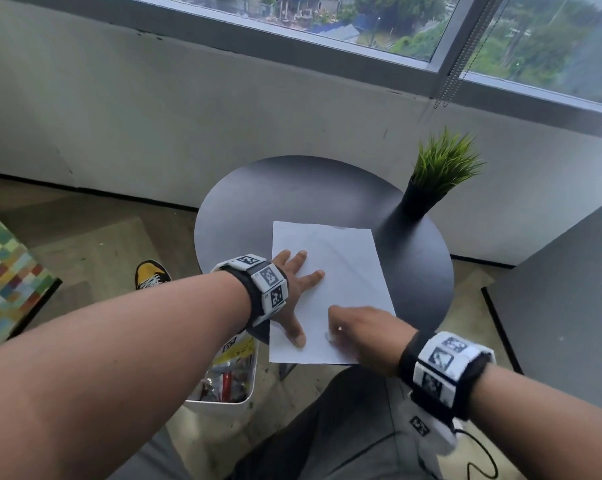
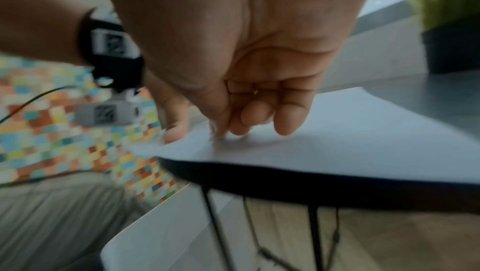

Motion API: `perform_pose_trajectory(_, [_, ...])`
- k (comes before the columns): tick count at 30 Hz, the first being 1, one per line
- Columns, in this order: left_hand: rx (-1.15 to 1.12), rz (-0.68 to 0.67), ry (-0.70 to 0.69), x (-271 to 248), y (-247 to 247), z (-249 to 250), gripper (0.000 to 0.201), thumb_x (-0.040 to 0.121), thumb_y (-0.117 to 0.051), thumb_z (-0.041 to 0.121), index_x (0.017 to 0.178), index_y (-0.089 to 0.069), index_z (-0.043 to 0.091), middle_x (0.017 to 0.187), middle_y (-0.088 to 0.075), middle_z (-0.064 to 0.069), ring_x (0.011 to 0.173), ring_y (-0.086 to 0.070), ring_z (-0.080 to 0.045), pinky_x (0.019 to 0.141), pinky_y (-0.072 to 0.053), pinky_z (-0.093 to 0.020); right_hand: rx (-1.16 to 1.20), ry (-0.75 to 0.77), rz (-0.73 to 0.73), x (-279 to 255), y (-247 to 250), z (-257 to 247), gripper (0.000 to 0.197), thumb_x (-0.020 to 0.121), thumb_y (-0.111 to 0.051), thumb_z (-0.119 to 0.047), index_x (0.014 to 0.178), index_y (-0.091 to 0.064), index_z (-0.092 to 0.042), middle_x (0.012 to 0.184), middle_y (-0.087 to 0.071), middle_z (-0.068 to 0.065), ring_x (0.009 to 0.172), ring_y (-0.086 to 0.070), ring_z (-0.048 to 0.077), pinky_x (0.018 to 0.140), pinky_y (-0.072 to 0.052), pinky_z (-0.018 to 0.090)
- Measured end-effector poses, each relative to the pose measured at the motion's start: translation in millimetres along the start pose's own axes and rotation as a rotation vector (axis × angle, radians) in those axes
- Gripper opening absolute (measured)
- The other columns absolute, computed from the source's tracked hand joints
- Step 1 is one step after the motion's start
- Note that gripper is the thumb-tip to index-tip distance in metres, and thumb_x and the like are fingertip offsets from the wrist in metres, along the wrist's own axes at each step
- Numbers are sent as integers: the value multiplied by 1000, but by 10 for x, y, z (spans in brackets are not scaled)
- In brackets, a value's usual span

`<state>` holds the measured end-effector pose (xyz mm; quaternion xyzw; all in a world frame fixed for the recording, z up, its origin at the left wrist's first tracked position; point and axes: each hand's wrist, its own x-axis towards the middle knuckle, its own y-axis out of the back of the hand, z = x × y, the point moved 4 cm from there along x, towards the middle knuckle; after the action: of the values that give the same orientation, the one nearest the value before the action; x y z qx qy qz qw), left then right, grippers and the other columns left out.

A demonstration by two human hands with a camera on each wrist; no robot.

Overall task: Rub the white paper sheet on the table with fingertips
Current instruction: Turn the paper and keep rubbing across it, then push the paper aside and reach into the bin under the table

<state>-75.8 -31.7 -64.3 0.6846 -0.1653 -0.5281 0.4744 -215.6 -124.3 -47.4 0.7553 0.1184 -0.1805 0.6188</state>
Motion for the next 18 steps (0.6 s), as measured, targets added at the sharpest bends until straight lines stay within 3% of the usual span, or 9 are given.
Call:
perform_pose_trajectory(4, [-17,17,-10,-97,-52,-42,130,61,-73,78,154,12,45,163,25,-1,151,17,-31,116,-9,-64,118,-309,166,68,277,768,13,93,-49,-32,88,-44,-21,84,-59,0,80,-54,28,67,-47,36])
perform_pose_trajectory(6, [-83,36,-18,-155,-101,-90,121,64,-64,84,155,6,45,164,22,0,151,16,-28,118,-6,-64,177,-373,245,63,360,1022,13,95,-50,-31,86,-44,-23,79,-59,0,76,-55,29,69,-49,39])
perform_pose_trajectory(8, [-209,73,-20,-248,-153,-175,103,73,-50,87,156,-6,44,166,16,-1,153,12,-26,121,-4,-58,154,-399,274,57,408,1116,3,96,-46,-24,94,-46,-25,90,-60,4,82,-56,29,73,-49,38])
perform_pose_trajectory(11, [-422,242,38,-430,-216,-358,72,90,-41,74,153,-27,41,165,-10,0,152,-9,-23,122,-17,-46,96,-436,315,7,412,1061,14,94,-47,-28,107,-49,-28,108,-49,3,101,-52,29,85,-45,39])
perform_pose_trajectory(13, [-446,356,147,-593,-259,-488,46,98,-44,56,139,-47,35,146,-39,2,139,-32,-22,113,-33,-41,105,-372,273,-7,307,887,21,92,-51,-37,112,-51,-31,108,-46,-1,103,-53,25,86,-45,37])
perform_pose_trajectory(15, [-527,404,318,-717,-342,-651,24,101,-45,42,112,-58,25,119,-53,0,114,-51,-21,98,-45,-40,104,-282,175,-21,128,633,30,89,-52,-45,117,-50,-34,111,-44,-3,101,-54,20,90,-45,36])
perform_pose_trajectory(17, [-746,388,472,-788,-454,-806,23,99,-50,40,94,-54,18,96,-61,-4,88,-61,-23,79,-52,-37,118,-234,121,-46,-2,436,41,87,-54,-48,125,-45,-36,114,-41,-3,103,-53,20,91,-44,35])
perform_pose_trajectory(18, [-965,352,519,-819,-528,-844,27,98,-53,40,93,-53,13,85,-64,-6,74,-63,-25,68,-52,-34,118,-223,110,-54,-42,367,46,87,-54,-49,130,-42,-38,114,-41,-3,106,-52,20,91,-44,35])
